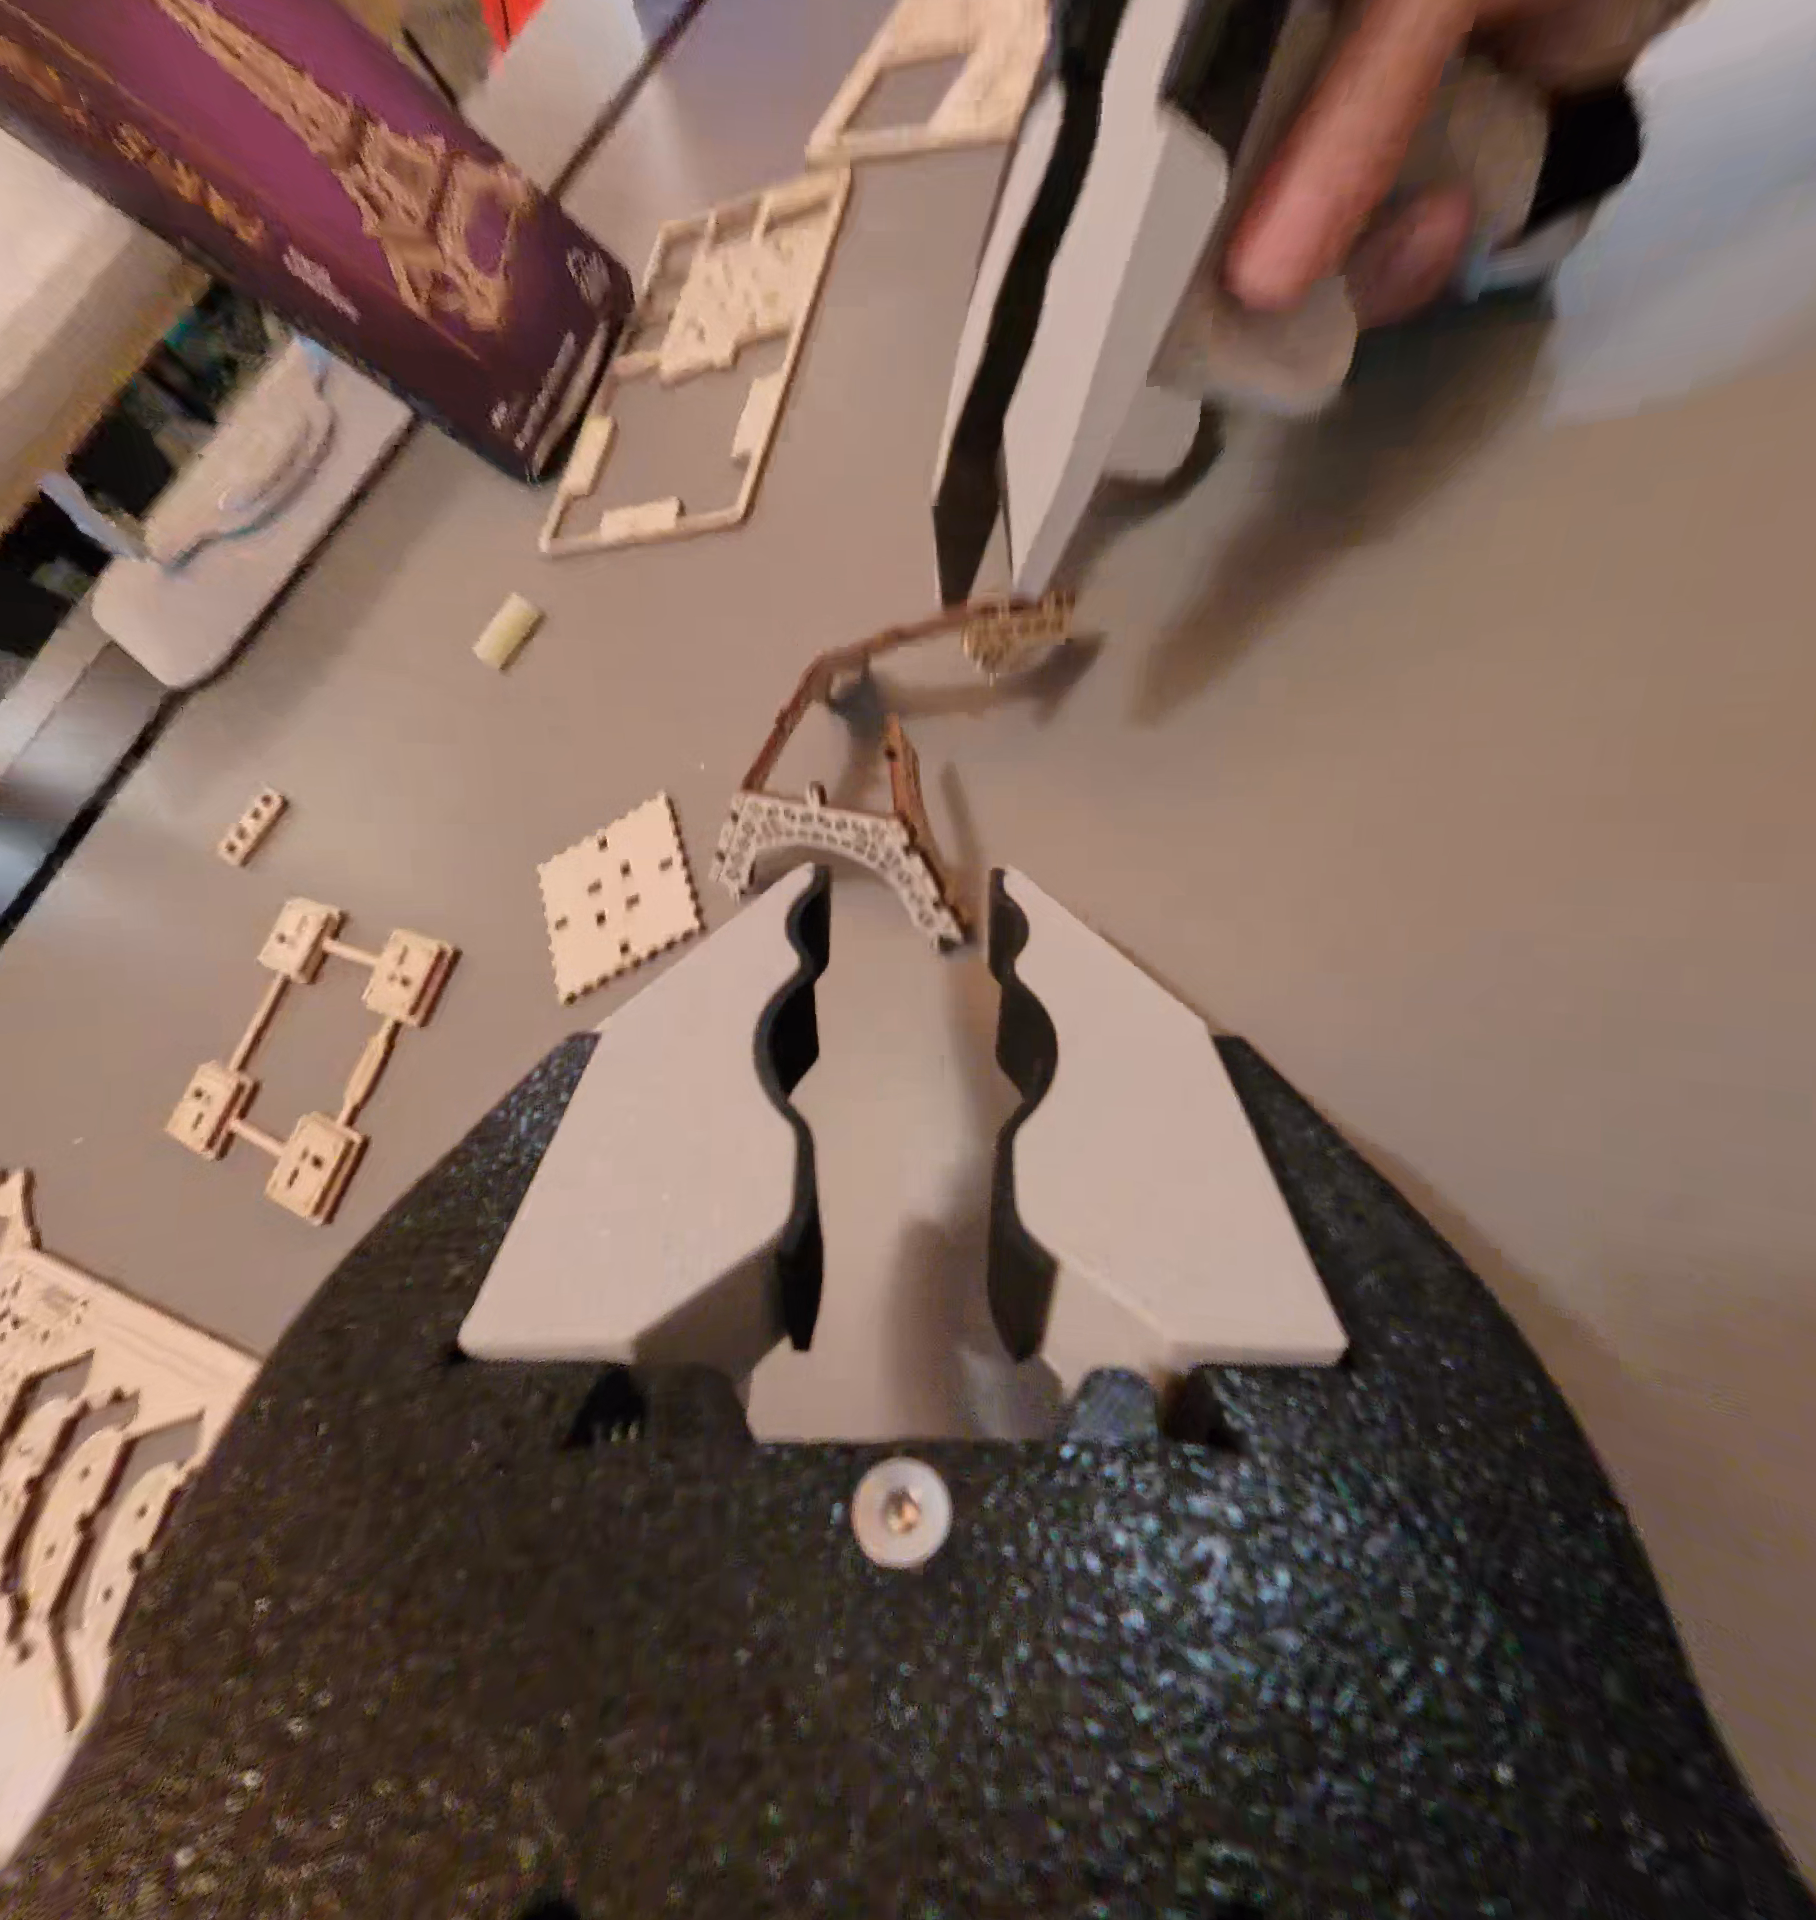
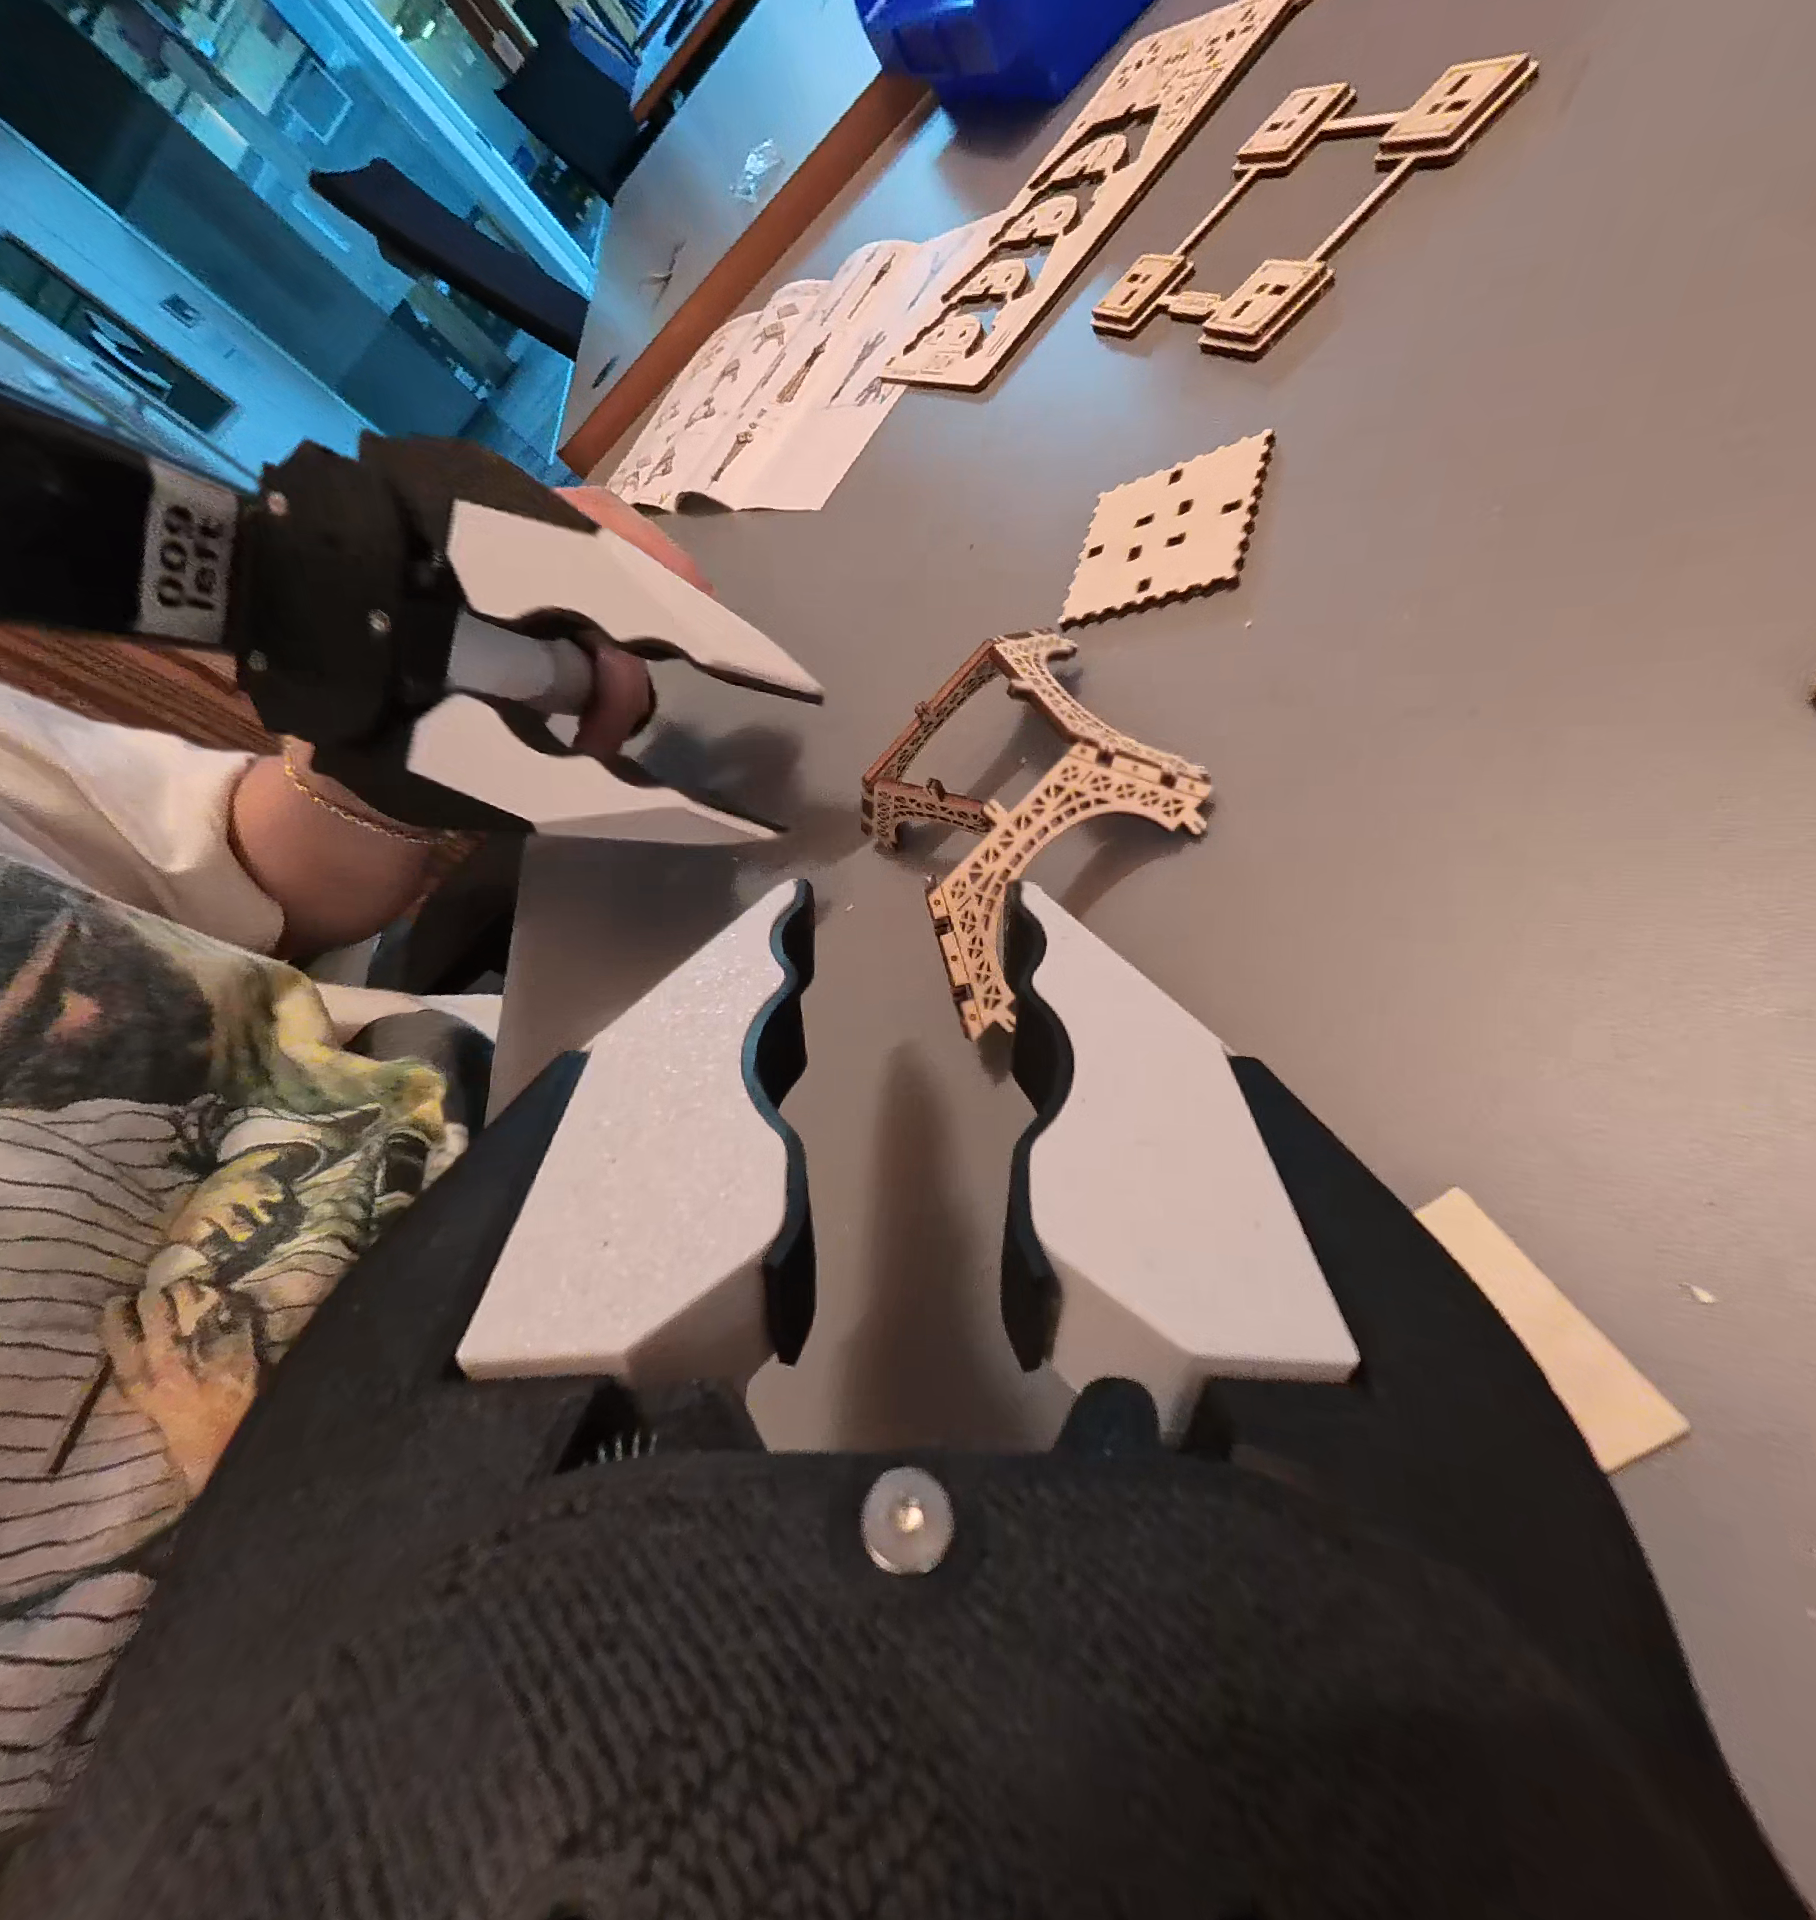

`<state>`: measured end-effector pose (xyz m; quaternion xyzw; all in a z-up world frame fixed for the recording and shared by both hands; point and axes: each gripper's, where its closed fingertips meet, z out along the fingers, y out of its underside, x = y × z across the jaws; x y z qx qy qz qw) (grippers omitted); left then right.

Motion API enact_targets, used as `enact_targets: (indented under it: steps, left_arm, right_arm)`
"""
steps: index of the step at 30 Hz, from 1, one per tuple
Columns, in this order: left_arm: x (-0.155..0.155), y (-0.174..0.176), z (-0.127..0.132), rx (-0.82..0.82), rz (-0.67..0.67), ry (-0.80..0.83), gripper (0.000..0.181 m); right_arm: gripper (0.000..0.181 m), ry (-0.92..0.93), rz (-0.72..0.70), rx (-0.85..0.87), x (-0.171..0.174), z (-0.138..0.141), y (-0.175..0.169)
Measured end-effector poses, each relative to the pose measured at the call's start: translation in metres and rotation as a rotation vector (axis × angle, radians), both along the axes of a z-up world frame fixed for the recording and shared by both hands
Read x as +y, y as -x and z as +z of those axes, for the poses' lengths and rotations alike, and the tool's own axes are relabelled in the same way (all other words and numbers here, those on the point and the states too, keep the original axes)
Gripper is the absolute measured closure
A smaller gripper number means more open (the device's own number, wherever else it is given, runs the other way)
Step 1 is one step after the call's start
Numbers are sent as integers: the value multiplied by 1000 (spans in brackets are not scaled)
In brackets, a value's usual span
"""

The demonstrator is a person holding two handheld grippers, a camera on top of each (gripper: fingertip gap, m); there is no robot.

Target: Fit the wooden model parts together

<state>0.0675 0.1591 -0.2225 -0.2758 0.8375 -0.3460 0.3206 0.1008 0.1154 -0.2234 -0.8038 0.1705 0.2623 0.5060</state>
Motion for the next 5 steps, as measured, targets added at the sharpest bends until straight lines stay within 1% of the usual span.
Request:
enact_targets:
  steps: [2, 5]
  left_arm:
    - [-11, -3, 14, -43, -45, 14, 159]
    - [-16, -11, 12, 10, -80, -101, 159]
  right_arm:
    - [148, 18, -22, -16, -1, -2, -2]
    - [152, 38, -42, -24, -4, -5, -1]
